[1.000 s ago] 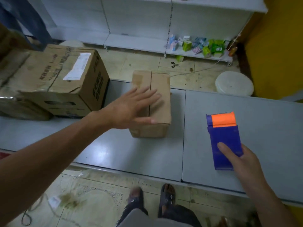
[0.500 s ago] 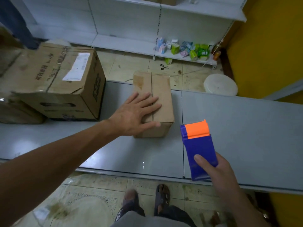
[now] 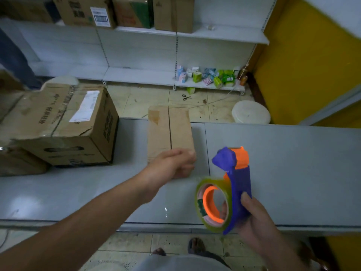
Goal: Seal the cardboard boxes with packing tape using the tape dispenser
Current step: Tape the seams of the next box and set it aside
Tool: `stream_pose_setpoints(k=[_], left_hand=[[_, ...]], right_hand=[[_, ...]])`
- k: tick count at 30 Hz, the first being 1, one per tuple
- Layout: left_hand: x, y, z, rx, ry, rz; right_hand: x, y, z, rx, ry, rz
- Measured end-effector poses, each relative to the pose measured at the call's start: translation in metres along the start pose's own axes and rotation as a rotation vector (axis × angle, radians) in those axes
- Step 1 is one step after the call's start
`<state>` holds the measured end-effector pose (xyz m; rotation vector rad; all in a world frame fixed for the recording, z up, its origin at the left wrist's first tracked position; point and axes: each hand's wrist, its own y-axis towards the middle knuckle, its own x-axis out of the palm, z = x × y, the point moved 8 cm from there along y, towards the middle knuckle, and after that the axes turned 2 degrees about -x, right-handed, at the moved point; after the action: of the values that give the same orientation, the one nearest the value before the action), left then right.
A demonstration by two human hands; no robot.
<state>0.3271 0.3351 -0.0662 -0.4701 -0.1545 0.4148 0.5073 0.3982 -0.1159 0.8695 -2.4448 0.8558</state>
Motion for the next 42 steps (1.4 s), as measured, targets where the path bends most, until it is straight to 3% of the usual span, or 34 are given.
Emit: stream_pose_setpoints(k=[3,8,13,17,27,33,42], left_hand=[[0.020,-0.006,-0.017,-0.092,0.002,-0.113],[0.026,-0.003,-0.028,-0.133,0.103,-0.063],[0.012,-0.009,-0.063,-0.464,-0.100,-0.104],[0.015,-0.019,-0.086,-0.584,-0.161,-0.187],[0.030,-0.015,-0.083,-0.527,-0.222,-0.298],[0.037,-0.021,-0.090,-0.562,-0.112,-0.351],[0.037,-0.019,-0.082,-0.434,-0.085,-0.304]], right_hand=[[0.007,0.001,-0.001,-0.009,0.089,-0.017],[0.018,0.005,0.003,0.006,0.109,-0.093],[0.011,0.009,0.008,0.037,0.087,-0.080],[0.007,0.011,0.010,0.054,0.025,-0.117],[0.003,0.014,0.015,0.084,-0.063,-0.387],[0.010,0.012,0.018,0.145,0.060,-0.582],[-0.002,0.017,0.010,0.081,-0.132,-0.430]])
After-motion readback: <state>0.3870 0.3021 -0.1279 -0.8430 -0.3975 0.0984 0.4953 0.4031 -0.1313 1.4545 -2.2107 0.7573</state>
